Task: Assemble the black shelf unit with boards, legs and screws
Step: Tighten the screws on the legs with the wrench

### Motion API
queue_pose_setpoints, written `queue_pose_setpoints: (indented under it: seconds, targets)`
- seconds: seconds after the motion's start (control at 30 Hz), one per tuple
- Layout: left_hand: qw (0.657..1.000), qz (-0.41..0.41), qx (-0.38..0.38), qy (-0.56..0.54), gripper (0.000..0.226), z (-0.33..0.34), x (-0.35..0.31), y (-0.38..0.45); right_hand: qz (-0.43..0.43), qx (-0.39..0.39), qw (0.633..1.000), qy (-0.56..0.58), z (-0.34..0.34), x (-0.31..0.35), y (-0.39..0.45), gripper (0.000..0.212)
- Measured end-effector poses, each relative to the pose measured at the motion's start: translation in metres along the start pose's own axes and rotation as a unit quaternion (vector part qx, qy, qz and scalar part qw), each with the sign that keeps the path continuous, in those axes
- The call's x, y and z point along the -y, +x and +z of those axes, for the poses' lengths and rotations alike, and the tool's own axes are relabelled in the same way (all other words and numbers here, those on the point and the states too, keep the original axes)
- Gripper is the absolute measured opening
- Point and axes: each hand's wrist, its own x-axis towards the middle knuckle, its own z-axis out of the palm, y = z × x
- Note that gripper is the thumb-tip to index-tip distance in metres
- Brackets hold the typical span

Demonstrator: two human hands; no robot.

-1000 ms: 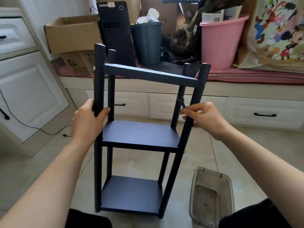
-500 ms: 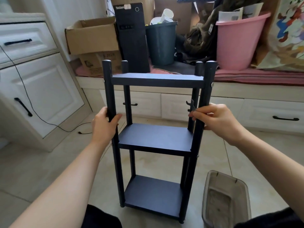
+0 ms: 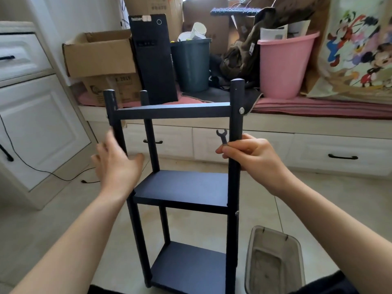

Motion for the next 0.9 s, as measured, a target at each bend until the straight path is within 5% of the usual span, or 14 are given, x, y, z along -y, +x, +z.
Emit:
queue_pose_setpoints:
  seconds: [0.2, 0.37, 0.57, 0.9]
  targets:
    - [0.971, 0.042, 0.219, -0.089, 0.064, 0.037, -0.041, -0.069, -0.034, 0.014, 0.999, 0.008, 0.012, 0.009, 0.001, 0.015]
    - [0.890, 0.032, 0.415, -0.188, 0.033, 0.054, -0.046, -0.096, -0.051, 0.010, 0.998, 0.021, 0.023, 0.015, 0.003, 0.019]
    - [0.896, 0.055, 0.383, -0.220, 0.014, 0.064, -0.050, -0.112, -0.042, -0.027, 0.999, 0.003, 0.029, 0.019, 0.004, 0.011]
    - [0.853, 0.025, 0.436, -0.287, 0.018, 0.047, -0.053, -0.101, -0.100, -0.042, 0.992, -0.063, 0.024, 0.032, 0.005, 0.013]
